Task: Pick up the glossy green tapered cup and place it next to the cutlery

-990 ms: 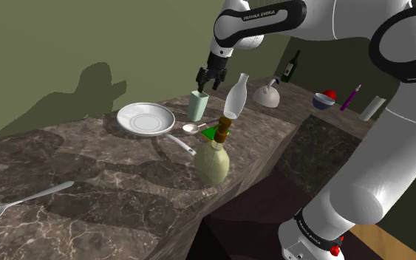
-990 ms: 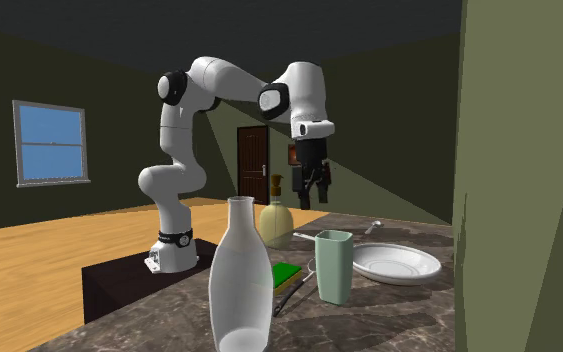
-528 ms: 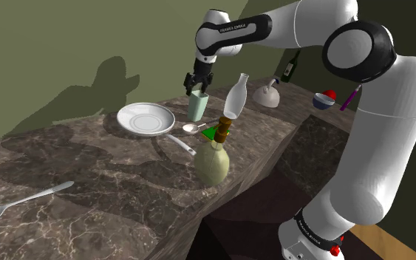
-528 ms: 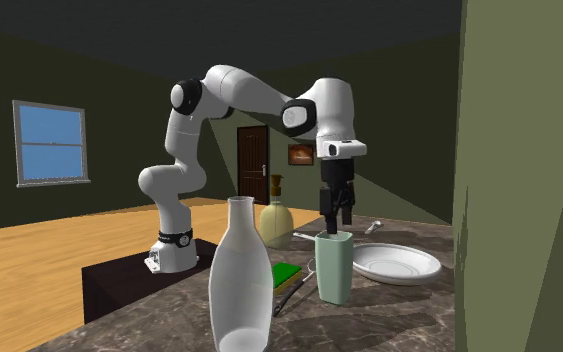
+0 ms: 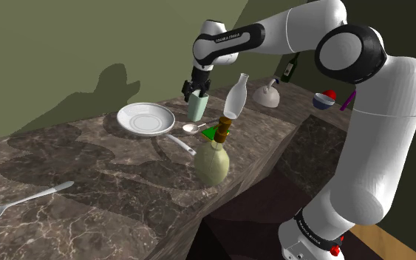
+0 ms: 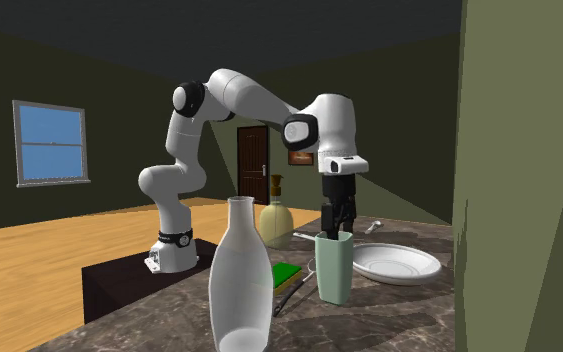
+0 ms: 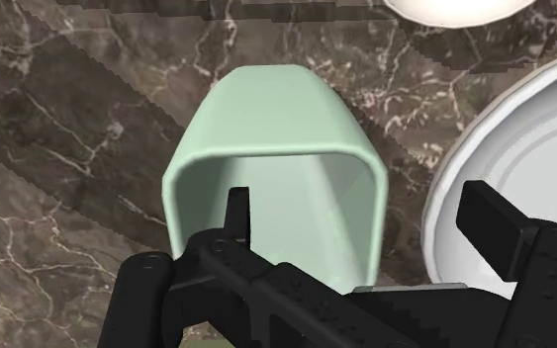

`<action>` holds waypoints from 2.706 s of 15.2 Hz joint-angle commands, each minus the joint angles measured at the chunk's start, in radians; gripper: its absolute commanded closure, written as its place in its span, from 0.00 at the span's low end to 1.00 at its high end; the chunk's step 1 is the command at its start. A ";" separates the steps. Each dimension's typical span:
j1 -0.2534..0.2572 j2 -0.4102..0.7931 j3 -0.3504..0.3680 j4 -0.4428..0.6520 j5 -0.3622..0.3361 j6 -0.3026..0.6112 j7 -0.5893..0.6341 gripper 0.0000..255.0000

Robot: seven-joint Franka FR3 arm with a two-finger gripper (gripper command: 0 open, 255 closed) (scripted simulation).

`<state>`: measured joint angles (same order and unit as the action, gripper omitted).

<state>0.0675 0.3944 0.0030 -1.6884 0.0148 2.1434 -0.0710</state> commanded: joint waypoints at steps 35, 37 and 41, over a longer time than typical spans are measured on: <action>0.000 -0.064 0.000 0.177 -0.001 -0.240 0.004 1.00; 0.000 -0.066 0.000 0.201 -0.001 -0.266 0.004 1.00; 0.000 -0.066 0.000 0.254 -0.002 -0.320 0.005 1.00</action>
<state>0.0670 0.3264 0.0026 -1.4504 0.0134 1.8381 -0.0676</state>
